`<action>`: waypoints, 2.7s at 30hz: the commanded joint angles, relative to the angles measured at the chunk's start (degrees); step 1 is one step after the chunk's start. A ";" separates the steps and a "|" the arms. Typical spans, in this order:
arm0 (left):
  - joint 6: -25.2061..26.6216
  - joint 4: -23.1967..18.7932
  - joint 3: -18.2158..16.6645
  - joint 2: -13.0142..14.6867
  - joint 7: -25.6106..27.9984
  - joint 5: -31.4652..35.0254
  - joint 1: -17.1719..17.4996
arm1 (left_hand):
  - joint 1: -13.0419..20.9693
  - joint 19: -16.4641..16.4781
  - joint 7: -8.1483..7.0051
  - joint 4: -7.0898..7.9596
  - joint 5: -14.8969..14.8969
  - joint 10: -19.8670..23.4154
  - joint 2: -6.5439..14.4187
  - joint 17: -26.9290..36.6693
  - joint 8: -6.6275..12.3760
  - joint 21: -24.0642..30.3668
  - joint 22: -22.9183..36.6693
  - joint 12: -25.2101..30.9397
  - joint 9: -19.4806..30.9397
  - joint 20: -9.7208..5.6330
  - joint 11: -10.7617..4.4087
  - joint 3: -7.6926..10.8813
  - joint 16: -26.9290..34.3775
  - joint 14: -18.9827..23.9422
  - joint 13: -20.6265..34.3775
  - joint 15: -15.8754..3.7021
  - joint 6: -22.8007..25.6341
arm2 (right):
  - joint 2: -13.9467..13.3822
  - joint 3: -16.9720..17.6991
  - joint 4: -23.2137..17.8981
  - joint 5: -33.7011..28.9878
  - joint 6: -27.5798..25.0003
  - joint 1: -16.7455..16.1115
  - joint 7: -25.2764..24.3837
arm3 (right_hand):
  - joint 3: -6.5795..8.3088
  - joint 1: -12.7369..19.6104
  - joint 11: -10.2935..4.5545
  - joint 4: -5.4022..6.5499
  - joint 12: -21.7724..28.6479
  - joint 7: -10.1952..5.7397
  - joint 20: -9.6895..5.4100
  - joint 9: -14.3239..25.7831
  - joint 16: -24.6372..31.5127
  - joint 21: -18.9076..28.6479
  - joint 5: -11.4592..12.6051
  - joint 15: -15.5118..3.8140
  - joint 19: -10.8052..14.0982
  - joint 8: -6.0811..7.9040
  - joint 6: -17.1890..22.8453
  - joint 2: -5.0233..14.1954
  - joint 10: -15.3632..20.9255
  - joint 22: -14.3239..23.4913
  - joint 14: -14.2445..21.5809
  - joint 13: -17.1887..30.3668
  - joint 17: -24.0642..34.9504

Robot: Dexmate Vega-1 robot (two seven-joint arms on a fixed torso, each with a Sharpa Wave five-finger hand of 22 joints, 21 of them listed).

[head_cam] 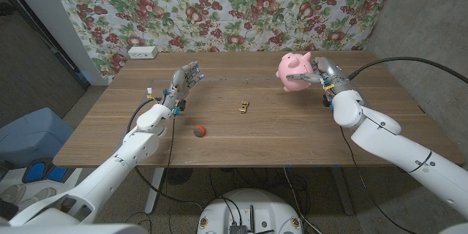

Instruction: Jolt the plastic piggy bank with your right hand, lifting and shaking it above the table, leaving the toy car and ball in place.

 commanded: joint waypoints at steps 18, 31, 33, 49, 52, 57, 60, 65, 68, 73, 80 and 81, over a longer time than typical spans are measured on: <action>-0.27 0.01 -0.15 -0.02 0.07 -0.12 0.27 | -0.51 0.43 -0.01 0.01 0.30 0.03 1.04 0.17 0.21 -0.26 0.18 0.12 0.26 -0.11 -0.13 0.46 0.07 0.18 0.26 -1.57 0.47 | 1.25 -0.71 0.20 -2.08 -0.45 -0.58 -5.18 | 10.09 21.37 -11.89 1.33 4.79 -4.48 -0.24 7.06 0.67 1.81 9.15 -11.58 -0.53 -0.13 21.65 21.52 18.15 -0.99 5.57 13.61 0.12; -0.13 0.46 0.00 -0.19 -0.08 -0.12 -0.10 | -0.50 0.44 -0.04 -0.01 0.29 0.02 1.02 0.17 0.20 -0.26 0.18 0.12 0.26 -0.09 -0.09 0.48 0.05 0.12 0.26 -1.65 0.45 | 7.07 0.85 3.01 -6.99 2.15 -3.63 -17.68 | 10.19 21.21 -12.14 1.39 4.37 -4.81 -0.49 6.94 0.63 2.67 9.31 -11.59 -1.05 -0.65 21.60 21.52 17.87 -1.77 5.32 13.40 0.01; -0.13 0.52 0.02 -0.22 -0.13 -0.13 -0.16 | -0.50 0.44 0.03 -0.02 0.29 -0.02 1.02 0.17 0.20 -0.26 0.18 0.10 0.26 -0.09 -0.05 0.48 0.05 0.11 0.26 -1.69 0.44 | 8.29 1.22 3.59 -7.76 2.44 -4.04 -19.81 | 10.20 21.17 -12.16 1.41 4.31 -4.85 -0.57 6.91 0.61 2.76 9.31 -11.60 -1.07 -0.70 21.61 21.55 17.90 -1.85 5.30 13.31 0.00; -0.03 1.49 0.21 -0.56 -0.36 -0.07 -0.91 | -0.47 0.43 -0.03 -0.06 0.29 0.00 1.02 0.16 0.21 -0.27 0.18 0.11 0.26 -0.04 -0.15 0.51 0.04 0.09 0.26 -1.60 0.45 | 13.52 3.03 6.73 -10.15 4.29 -4.81 -26.36 | 10.38 21.00 -12.56 1.41 4.01 -5.18 -0.83 6.97 0.41 3.75 9.33 -11.71 -1.48 -1.11 21.50 21.67 17.93 -2.69 5.25 13.18 -0.09; -0.05 1.68 0.23 -0.61 -0.34 0.00 -1.08 | -0.47 0.41 -0.03 -0.06 0.29 0.01 1.01 0.16 0.20 -0.28 0.18 0.12 0.26 -0.03 -0.19 0.51 0.06 0.11 0.26 -1.65 0.43 | 13.52 3.00 6.89 -10.35 4.41 -4.68 -26.04 | 10.39 20.95 -12.58 1.40 4.02 -5.23 -0.87 7.02 0.40 3.97 9.33 -11.71 -1.51 -1.14 21.54 21.65 17.97 -2.86 5.27 13.24 -0.09; 0.13 1.83 0.22 -0.68 -0.33 -0.13 -1.22 | -0.48 0.42 -0.05 -0.06 0.29 -0.02 1.01 0.16 0.20 -0.27 0.18 0.11 0.26 -0.02 -0.11 0.51 0.08 0.17 0.26 -1.59 0.43 | 13.61 3.04 6.98 -10.50 4.40 -4.54 -25.52 | 10.45 20.91 -12.64 1.39 3.97 -5.20 -0.90 7.10 0.33 4.29 9.35 -11.71 -1.67 -1.22 21.52 21.66 18.04 -3.13 5.27 13.25 -0.10; 0.02 2.14 0.27 -0.76 -0.47 -0.07 -1.41 | -0.48 0.45 -0.03 -0.06 0.29 -0.07 1.01 0.17 0.19 -0.26 0.18 0.09 0.26 -0.03 -0.06 0.51 0.08 0.16 0.26 -1.58 0.41 | 13.60 2.95 7.10 -10.63 4.33 -4.34 -25.16 | 10.45 20.82 -12.57 1.41 3.95 -5.19 -0.83 7.10 0.31 4.53 9.36 -11.68 -1.65 -1.27 21.61 21.62 18.02 -3.29 5.29 13.29 -0.10; -0.04 2.47 0.34 -0.91 -0.65 -0.09 -1.65 | -0.47 0.42 -0.03 -0.07 0.29 -0.01 1.02 0.16 0.20 -0.28 0.18 0.11 0.26 -0.05 -0.05 0.52 0.07 0.14 0.26 -1.62 0.41 | 12.73 2.93 6.38 -10.35 3.68 -4.19 -23.00 | 10.52 20.78 -12.60 1.37 3.94 -5.18 -0.87 7.27 0.27 4.86 9.40 -11.71 -1.78 -1.30 21.60 21.60 17.98 -3.58 5.32 13.44 -0.10; -0.09 2.64 0.38 -1.00 -0.79 -0.12 -1.76 | -0.47 0.43 -0.06 -0.07 0.29 -0.02 1.01 0.16 0.21 -0.27 0.18 0.11 0.26 -0.07 -0.08 0.53 0.08 0.17 0.26 -1.62 0.44 | 10.65 2.92 5.32 -9.44 2.97 -3.86 -19.09 | 10.52 20.67 -12.53 1.41 3.88 -5.20 -0.85 7.28 0.24 5.07 9.42 -11.68 -1.80 -1.34 21.66 21.56 18.05 -3.73 5.33 13.37 -0.11; -0.16 2.82 0.47 -1.05 -0.85 0.02 -1.93 | -0.47 0.43 -0.04 -0.08 0.28 0.03 1.00 0.16 0.22 -0.27 0.18 0.13 0.26 -0.07 -0.08 0.53 0.07 0.15 0.26 -1.67 0.47 | 7.26 2.58 3.70 -6.99 1.41 -2.60 -11.51 | 10.58 20.57 -12.39 1.39 3.77 -5.13 -0.81 7.30 0.23 5.42 9.48 -11.68 -2.10 -1.42 21.82 21.50 18.16 -4.05 5.41 13.27 -0.10; 0.07 2.60 0.45 -1.02 -0.55 0.00 -1.82 | -0.47 0.42 -0.03 -0.09 0.28 0.04 1.01 0.16 0.21 -0.28 0.18 0.13 0.26 -0.10 -0.08 0.54 0.06 0.12 0.26 -1.65 0.45 | 3.12 1.24 2.34 -3.35 -1.25 0.49 -1.79 | 10.66 20.43 -12.07 1.38 3.77 -4.92 -0.65 7.27 0.15 5.85 9.57 -11.63 -2.46 -1.61 21.90 21.46 18.16 -4.44 5.27 13.44 -0.08; 0.07 2.56 0.42 -1.04 -0.45 0.00 -1.79 | -0.47 0.41 -0.01 -0.08 0.28 0.04 1.02 0.16 0.22 -0.28 0.18 0.14 0.26 -0.08 -0.03 0.54 0.06 0.13 0.26 -1.63 0.46 | 2.68 0.93 2.26 -3.08 -1.54 0.92 -0.90 | 10.67 20.42 -12.05 1.39 3.77 -4.95 -0.64 7.30 0.15 5.90 9.58 -11.62 -2.51 -1.61 21.89 21.49 18.14 -4.48 5.28 13.47 -0.08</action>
